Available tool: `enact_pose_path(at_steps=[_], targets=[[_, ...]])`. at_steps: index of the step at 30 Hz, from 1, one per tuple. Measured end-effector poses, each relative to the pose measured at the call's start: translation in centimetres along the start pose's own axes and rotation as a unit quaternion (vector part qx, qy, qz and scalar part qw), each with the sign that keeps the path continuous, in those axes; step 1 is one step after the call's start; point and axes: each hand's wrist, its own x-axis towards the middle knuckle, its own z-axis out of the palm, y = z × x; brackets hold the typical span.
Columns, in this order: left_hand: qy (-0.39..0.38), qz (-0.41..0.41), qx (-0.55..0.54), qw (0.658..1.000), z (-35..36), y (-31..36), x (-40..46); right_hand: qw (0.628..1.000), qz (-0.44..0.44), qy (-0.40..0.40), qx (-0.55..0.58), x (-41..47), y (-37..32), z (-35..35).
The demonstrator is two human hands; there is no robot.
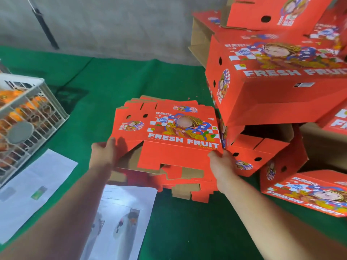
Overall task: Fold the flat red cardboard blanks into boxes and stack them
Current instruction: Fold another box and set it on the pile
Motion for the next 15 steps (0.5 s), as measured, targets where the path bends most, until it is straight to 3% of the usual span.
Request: enact_pose_path(at_steps=[5, 10, 15], targets=[[-0.041, 0.049, -0.180, 0.982, 0.4, 1.5, -4.9, 0.994, -0.035, -0.102, -0.002, -2.5, -1.2, -0.7], [-0.057, 0.126, -0.184, 0.973, 0.0, 1.7, -9.1, 0.988, -0.040, -0.139, 0.056, -4.8, -2.5, -1.7], [-0.018, 0.144, -0.231, 0.962, -1.1, 1.3, -12.3, 0.987, -0.047, -0.153, 0.014, -7.4, -2.0, -4.7]])
